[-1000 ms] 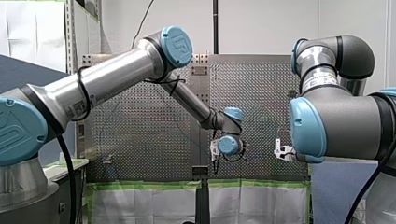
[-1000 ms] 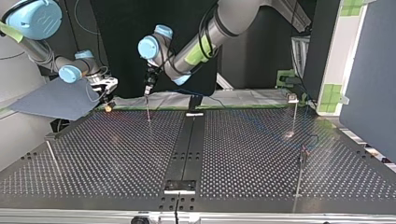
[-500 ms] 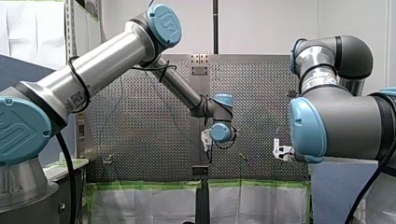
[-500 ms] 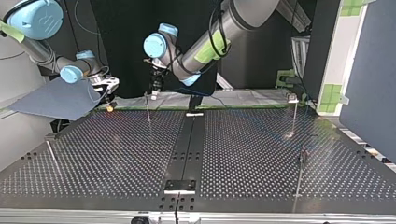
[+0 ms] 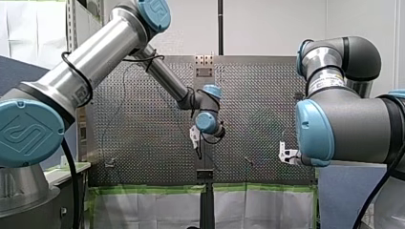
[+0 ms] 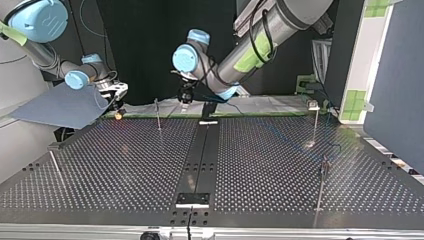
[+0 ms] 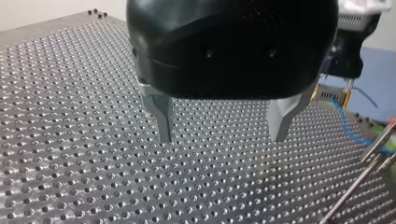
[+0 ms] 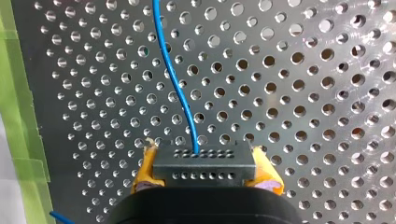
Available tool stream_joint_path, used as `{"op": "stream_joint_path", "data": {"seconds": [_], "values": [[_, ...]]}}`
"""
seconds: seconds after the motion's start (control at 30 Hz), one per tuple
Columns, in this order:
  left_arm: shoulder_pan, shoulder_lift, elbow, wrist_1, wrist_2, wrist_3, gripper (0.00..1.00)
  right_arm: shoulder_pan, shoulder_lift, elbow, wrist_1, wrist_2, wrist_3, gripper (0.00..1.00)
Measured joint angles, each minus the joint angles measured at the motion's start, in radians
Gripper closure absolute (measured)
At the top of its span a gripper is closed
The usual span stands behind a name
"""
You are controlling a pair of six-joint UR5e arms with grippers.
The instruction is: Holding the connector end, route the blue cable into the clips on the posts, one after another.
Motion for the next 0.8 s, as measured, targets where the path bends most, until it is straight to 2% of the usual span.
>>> {"op": "stream_joint_path", "data": {"seconds": [0.37, 0.57, 0.67, 0.8], "values": [[-0.006, 0.105, -0.105, -0.027, 0.001, -0.006, 0.0, 0.0, 0.0, 0.0, -0.001, 0.0, -0.001, 1.0], [-0.012, 0.17, -0.17, -0.045, -0.038, 0.02, 0.0, 0.0, 0.0, 0.0, 0.003, 0.004, -0.007, 1.0], [-0.015, 0.199, -0.199, -0.046, -0.05, 0.025, 0.0, 0.0, 0.0, 0.0, 0.013, 0.012, -0.019, 1.0], [-0.016, 0.238, -0.238, -0.028, -0.053, 0.023, 0.0, -0.002, 0.0, 0.0, 0.04, 0.034, -0.05, 1.0]]}}
